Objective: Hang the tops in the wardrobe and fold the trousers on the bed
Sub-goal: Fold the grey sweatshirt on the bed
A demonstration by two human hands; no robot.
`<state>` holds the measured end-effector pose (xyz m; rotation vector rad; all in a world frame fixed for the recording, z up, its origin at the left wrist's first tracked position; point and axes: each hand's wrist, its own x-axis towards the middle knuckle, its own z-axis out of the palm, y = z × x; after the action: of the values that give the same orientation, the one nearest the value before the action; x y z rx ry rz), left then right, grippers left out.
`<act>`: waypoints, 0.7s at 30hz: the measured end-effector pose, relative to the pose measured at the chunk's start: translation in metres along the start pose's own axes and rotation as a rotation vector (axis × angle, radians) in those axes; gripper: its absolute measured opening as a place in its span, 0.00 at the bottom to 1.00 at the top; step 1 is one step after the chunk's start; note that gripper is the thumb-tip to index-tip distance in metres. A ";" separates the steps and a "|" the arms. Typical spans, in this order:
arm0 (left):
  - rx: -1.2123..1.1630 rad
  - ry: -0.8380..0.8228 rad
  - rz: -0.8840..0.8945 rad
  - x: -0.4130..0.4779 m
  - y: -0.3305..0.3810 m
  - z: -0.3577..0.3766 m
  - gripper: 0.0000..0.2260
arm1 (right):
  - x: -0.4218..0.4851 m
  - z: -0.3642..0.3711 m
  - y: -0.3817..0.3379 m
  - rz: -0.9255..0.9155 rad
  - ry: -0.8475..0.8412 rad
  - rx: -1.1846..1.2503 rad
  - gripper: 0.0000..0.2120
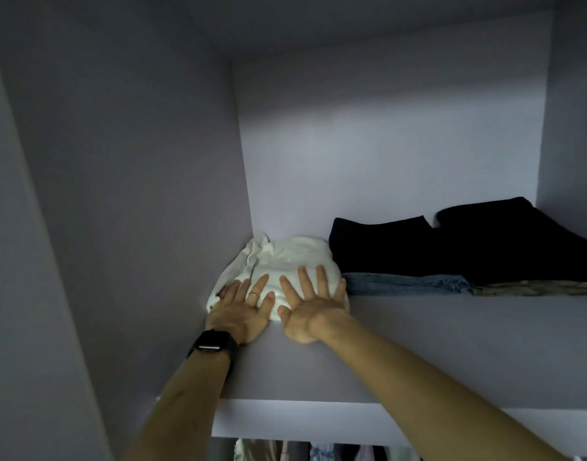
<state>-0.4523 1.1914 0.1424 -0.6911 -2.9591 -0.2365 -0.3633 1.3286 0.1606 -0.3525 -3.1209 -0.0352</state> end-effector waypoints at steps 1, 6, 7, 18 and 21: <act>0.025 0.017 0.000 0.002 -0.001 -0.001 0.27 | 0.003 0.001 -0.004 -0.007 0.014 0.008 0.30; 0.127 0.107 -0.015 -0.029 0.006 -0.007 0.31 | -0.028 0.008 0.011 -0.087 0.055 0.058 0.31; 0.114 0.072 -0.037 -0.040 0.011 -0.009 0.30 | -0.037 0.008 0.017 -0.104 0.038 0.092 0.31; -0.097 0.387 -0.092 -0.204 0.060 0.043 0.31 | -0.158 0.047 0.054 -0.286 0.352 0.091 0.25; -0.180 0.434 -0.109 -0.231 0.074 0.049 0.24 | -0.168 0.066 0.057 -0.270 0.472 0.053 0.24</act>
<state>-0.2157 1.1651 0.0747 -0.4274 -2.5789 -0.5864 -0.1862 1.3479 0.0951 0.0740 -2.6692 -0.0307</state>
